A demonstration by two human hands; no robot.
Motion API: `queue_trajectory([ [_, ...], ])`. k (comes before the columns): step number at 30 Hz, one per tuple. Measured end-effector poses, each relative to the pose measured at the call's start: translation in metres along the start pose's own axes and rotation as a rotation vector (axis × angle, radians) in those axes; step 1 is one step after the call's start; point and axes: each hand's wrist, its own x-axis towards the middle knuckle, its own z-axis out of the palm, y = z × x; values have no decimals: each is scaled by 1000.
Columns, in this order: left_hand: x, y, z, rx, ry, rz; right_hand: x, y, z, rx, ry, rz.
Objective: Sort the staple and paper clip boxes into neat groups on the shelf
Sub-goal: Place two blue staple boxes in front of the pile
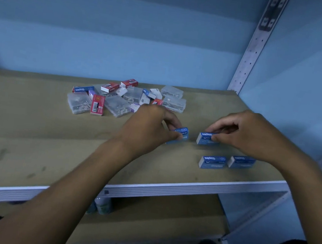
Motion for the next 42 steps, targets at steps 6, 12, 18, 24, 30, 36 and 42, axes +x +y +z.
queue_trajectory([
  [6,20,15,30,-41,-52,52,-7,23,-10,-15,11,60],
  [12,30,24,50,-41,-99,71,-10,40,-15,-19,-12,114],
  [18,32,31,57,-37,-136,72,-12,48,-18,-15,-56,159],
  [24,32,34,58,-27,-153,80,-15,51,-19,4,-72,190],
  [30,30,34,59,-35,-158,94,-17,50,-19,12,-84,220],
  [36,29,32,56,-90,-123,92,-18,47,-18,42,5,180],
  [42,23,18,38,-64,-52,90,-9,32,-12,56,108,107],
])
